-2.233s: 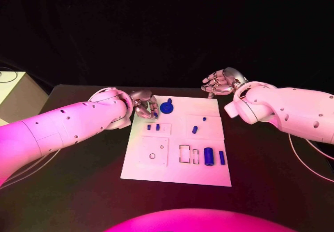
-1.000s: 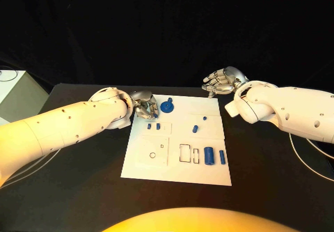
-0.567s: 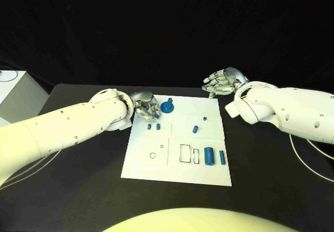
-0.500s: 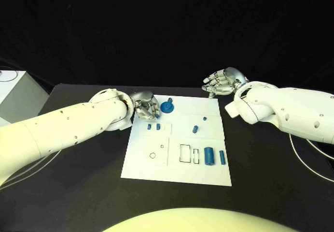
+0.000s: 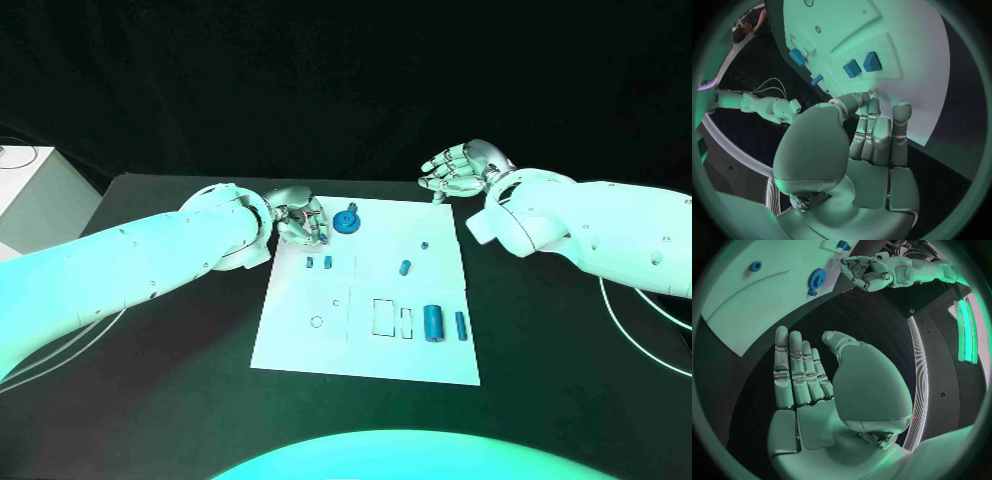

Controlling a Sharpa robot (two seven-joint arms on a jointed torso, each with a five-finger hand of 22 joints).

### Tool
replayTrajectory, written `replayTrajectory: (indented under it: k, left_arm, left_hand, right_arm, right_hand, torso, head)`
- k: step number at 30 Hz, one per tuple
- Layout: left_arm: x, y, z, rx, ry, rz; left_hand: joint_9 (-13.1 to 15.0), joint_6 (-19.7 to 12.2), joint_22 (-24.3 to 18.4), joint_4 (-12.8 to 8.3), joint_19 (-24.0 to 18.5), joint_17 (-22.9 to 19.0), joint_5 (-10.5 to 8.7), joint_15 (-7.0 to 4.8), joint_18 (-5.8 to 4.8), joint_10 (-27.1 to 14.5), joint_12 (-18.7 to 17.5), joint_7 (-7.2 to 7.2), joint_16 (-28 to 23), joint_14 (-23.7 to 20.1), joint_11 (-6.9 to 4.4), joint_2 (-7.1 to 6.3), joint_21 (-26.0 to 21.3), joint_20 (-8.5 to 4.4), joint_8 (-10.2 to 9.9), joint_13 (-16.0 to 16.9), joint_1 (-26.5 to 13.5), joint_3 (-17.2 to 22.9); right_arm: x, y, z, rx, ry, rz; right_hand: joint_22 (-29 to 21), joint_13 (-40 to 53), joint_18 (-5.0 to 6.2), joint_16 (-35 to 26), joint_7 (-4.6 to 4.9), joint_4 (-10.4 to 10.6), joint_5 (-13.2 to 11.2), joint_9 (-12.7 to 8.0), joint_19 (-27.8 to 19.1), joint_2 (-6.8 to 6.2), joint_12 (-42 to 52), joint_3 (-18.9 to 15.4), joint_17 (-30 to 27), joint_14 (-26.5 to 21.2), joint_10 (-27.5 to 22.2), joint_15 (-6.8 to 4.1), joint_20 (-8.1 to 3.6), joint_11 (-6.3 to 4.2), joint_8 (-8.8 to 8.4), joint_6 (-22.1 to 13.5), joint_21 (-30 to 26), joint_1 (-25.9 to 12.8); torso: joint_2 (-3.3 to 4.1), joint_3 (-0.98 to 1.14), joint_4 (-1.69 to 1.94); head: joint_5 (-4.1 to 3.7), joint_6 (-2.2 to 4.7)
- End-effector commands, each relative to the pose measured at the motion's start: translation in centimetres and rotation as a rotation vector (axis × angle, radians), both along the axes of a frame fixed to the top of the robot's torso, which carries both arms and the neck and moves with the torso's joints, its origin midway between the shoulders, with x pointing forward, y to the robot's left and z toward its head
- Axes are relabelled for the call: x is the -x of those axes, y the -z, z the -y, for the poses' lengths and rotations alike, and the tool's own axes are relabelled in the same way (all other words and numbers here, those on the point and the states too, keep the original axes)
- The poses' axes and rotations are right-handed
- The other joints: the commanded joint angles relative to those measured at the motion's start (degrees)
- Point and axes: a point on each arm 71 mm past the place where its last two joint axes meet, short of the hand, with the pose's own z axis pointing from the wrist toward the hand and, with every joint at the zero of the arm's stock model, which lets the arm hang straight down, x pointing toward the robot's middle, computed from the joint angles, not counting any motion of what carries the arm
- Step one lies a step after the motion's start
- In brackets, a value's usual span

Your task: Assemble the parts on the task board

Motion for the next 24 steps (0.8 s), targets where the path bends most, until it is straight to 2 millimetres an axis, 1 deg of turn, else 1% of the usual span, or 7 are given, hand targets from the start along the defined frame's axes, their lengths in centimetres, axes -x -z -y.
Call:
replayTrajectory:
  k: [1,4,8,15,24]
  left_arm:
    - [-0.08,0.18,0.05,-0.018,-0.002,-0.018]
    - [-0.20,0.28,0.01,-0.033,-0.004,-0.020]
    - [-0.33,0.36,-0.01,-0.044,-0.007,-0.019]
    - [-0.46,0.40,0.16,-0.049,-0.007,-0.016]
    - [-0.41,0.45,0.56,-0.050,0.003,-0.019]
  left_hand:
    - [0.05,0.53,-0.11,-0.04,0.48,-0.11,-0.31,-0.04,-0.66,0.34,-0.24,0.01,0.35,0.19,0.11,0.42,0.23,-0.02,0.26,0.09,-0.26,-0.31]
    - [0.07,0.56,-0.28,-0.01,0.38,-0.24,-0.32,-0.04,-0.63,0.34,-0.27,0.01,0.32,0.14,0.11,0.44,0.17,-0.03,0.25,0.09,-0.30,-0.33]
    - [0.07,0.56,-0.28,-0.01,0.38,-0.24,-0.32,-0.04,-0.63,0.34,-0.27,0.01,0.32,0.14,0.11,0.44,0.17,-0.03,0.25,0.09,-0.30,-0.33]
    - [0.08,0.58,-0.25,0.00,0.41,-0.19,-0.31,-0.04,-0.64,0.34,-0.30,0.01,0.34,0.17,0.11,0.46,0.18,-0.03,0.22,0.10,-0.33,-0.34]
    - [0.08,0.58,-0.25,0.00,0.41,-0.19,-0.31,-0.04,-0.64,0.34,-0.30,0.01,0.34,0.17,0.11,0.46,0.18,-0.03,0.22,0.10,-0.33,-0.34]
  right_arm:
    - [0.02,-0.01,-0.14,0.002,-0.017,0.006]
    - [0.02,0.00,-0.17,0.002,-0.017,0.006]
    - [0.02,0.01,-0.20,0.002,-0.018,0.006]
    - [0.03,0.02,-0.22,0.002,-0.018,0.006]
    - [0.05,0.02,-0.20,0.002,-0.018,0.006]
  right_hand:
    - [-0.07,-0.07,0.47,-0.32,1.42,0.08,0.33,-0.06,-0.03,0.11,-0.24,0.36,-0.07,0.06,0.34,0.22,0.08,-0.04,0.17,0.40,-0.35,-0.42]
    - [-0.07,-0.07,0.47,-0.32,1.42,0.08,0.33,-0.06,-0.03,0.11,-0.24,0.36,-0.07,0.06,0.34,0.22,0.08,-0.04,0.17,0.40,-0.35,-0.42]
    - [-0.07,-0.07,0.47,-0.32,1.42,0.08,0.33,-0.06,-0.03,0.11,-0.24,0.36,-0.07,0.06,0.34,0.22,0.08,-0.04,0.17,0.40,-0.35,-0.42]
    - [-0.07,-0.07,0.47,-0.32,1.42,0.08,0.33,-0.06,-0.03,0.11,-0.24,0.36,-0.07,0.06,0.34,0.22,0.08,-0.04,0.17,0.40,-0.35,-0.42]
    - [-0.07,-0.07,0.47,-0.32,1.42,0.08,0.33,-0.06,-0.03,0.11,-0.24,0.36,-0.07,0.06,0.34,0.22,0.08,-0.04,0.17,0.40,-0.35,-0.42]
  torso:
    - [0.02,0.01,0.01]
    - [0.03,0.00,0.01]
    - [0.04,0.02,-0.09]
    - [0.07,0.04,-0.12]
    - [0.05,0.03,-0.07]
  head:
    - [0.13,-0.12]
    - [0.14,-0.14]
    - [0.20,-0.17]
    - [0.15,-0.17]
    - [0.04,-0.30]
